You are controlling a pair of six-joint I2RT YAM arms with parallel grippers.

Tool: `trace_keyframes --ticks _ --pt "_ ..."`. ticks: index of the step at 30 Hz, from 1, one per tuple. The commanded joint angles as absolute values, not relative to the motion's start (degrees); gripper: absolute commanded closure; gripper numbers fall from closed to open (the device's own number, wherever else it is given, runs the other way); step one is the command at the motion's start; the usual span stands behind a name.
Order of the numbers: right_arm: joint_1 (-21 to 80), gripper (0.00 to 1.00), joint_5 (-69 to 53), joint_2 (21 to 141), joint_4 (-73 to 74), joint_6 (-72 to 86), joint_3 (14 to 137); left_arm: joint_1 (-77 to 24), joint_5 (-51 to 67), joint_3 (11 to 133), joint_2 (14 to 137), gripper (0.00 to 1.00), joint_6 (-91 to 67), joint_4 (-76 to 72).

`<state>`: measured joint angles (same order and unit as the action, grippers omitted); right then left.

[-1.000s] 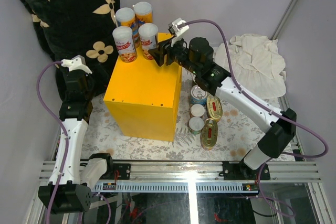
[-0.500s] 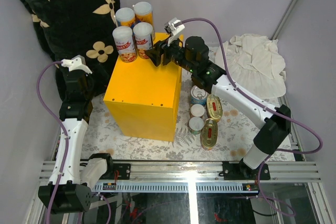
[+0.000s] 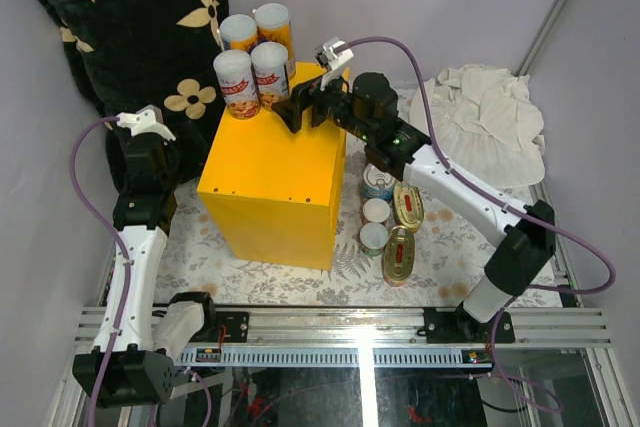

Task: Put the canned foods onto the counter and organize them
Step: Place the canned food on the counter.

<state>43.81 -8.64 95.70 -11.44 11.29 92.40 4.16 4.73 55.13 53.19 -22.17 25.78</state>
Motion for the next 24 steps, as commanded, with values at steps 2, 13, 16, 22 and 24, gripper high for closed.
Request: trace_keyframes --ticks 2,13,16,22,24 --pt "43.5 0.0 -2.0 84.1 -16.5 11.5 85.6 3.7 6.2 54.7 53.4 0.0 -22.0 24.1" --pt "43.5 0.0 6.5 65.1 -14.5 22.3 75.5 3.6 5.8 54.6 53.4 0.0 -22.0 24.1" --pt "43.5 0.0 6.4 63.9 -14.0 21.9 75.4 3.5 4.6 54.8 53.5 0.0 -21.9 24.4" --pt "43.5 0.0 9.0 61.9 -14.4 18.8 73.8 3.6 3.8 55.1 54.0 0.0 -22.1 24.7" --pt "43.5 0.0 9.6 61.8 -14.1 18.2 73.9 3.6 3.5 55.0 54.1 0.0 -22.2 24.8"
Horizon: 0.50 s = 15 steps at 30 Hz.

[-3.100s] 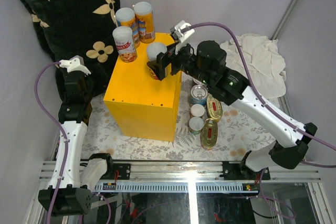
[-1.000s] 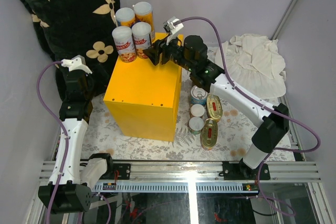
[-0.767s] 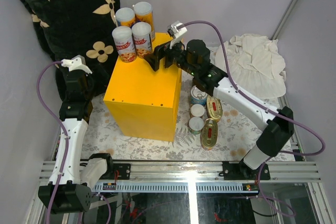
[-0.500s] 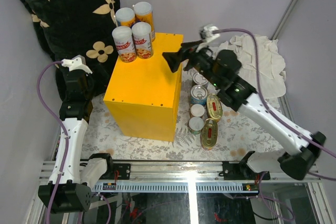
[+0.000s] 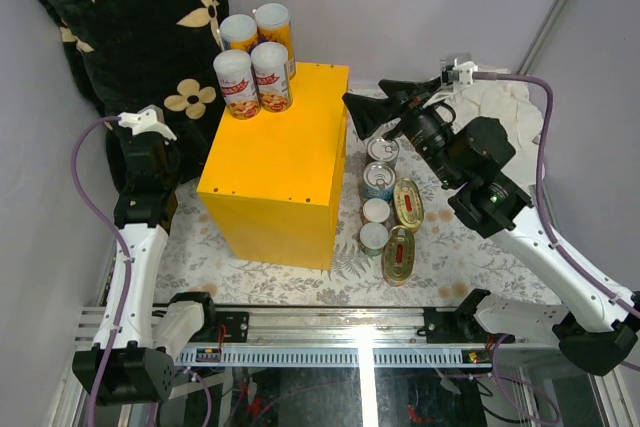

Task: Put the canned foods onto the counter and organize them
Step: Place the canned food on the counter, then pick up the canned food from the center of the board.

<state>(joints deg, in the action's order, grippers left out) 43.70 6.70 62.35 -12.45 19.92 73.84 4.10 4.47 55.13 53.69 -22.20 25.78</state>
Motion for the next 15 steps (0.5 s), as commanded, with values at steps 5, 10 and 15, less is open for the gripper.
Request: trace_keyframes --ticks 5,10,15 --pt "43.5 0.0 11.7 61.4 -13.9 17.6 73.4 3.5 3.4 55.2 54.6 0.0 -22.2 25.0" --pt "43.5 0.0 12.5 59.9 -14.2 17.5 71.1 3.5 3.2 55.5 55.0 0.0 -22.2 24.9" --pt "43.4 0.01 12.2 55.8 -9.6 14.6 66.5 3.5 3.1 55.3 55.0 0.0 -21.7 24.9"
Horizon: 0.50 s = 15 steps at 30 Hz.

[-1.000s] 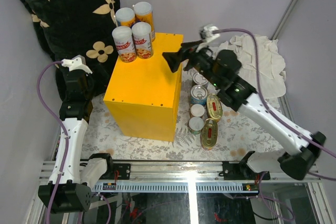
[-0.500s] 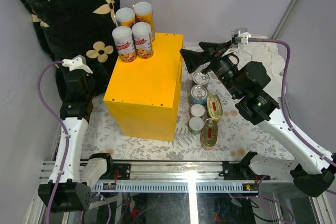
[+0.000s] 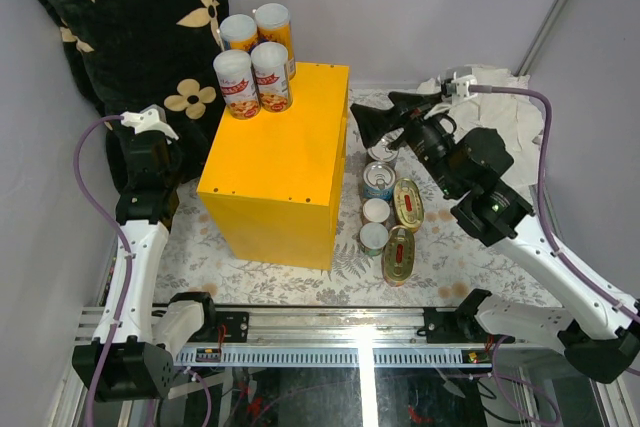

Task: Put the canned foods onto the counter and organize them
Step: Pick up the canned food from the center of the board.

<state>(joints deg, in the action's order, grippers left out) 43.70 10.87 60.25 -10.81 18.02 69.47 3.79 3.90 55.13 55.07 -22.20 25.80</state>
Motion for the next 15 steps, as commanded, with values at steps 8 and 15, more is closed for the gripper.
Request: trace_keyframes --ticks 8,15 --pt "42.6 0.0 32.8 48.2 5.6 19.9 51.8 3.5 3.2 54.8 54.0 0.0 -21.4 25.1" --pt "42.5 0.0 27.5 57.0 6.0 26.7 46.8 3.4 4.0 54.6 53.6 0.0 -21.5 25.0"
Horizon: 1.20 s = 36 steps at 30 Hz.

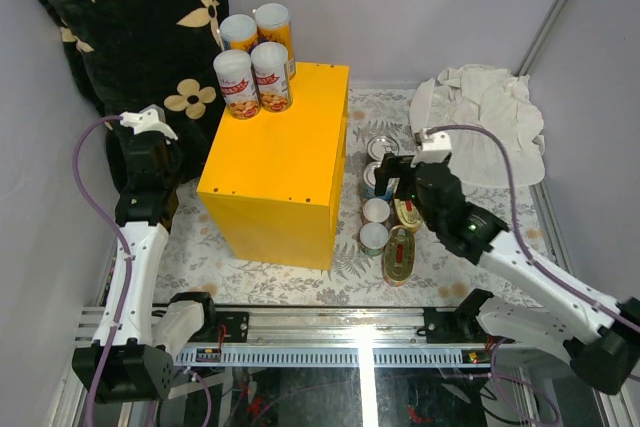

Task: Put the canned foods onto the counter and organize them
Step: Pick up the canned food from the center of the board.

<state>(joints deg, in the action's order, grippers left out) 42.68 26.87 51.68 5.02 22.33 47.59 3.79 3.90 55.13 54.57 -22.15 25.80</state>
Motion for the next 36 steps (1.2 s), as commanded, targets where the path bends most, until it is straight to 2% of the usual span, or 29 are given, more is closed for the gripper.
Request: trace_keyframes --ticks 1,12,23,36 --pt "42.4 0.0 25.8 59.0 5.5 26.6 47.0 3.5 4.1 54.5 53.5 0.0 -21.6 25.0" --pt "38.7 0.01 15.5 75.0 -5.4 27.1 45.1 3.5 4.5 53.4 52.5 0.0 -21.2 24.9" --pt "38.6 0.01 19.0 84.3 -3.2 25.8 50.1 3.5 5.4 53.2 52.3 0.0 -21.1 24.7" --pt "38.5 0.0 22.6 92.1 -9.8 24.3 54.2 3.4 5.9 53.1 52.5 0.0 -21.0 24.6"
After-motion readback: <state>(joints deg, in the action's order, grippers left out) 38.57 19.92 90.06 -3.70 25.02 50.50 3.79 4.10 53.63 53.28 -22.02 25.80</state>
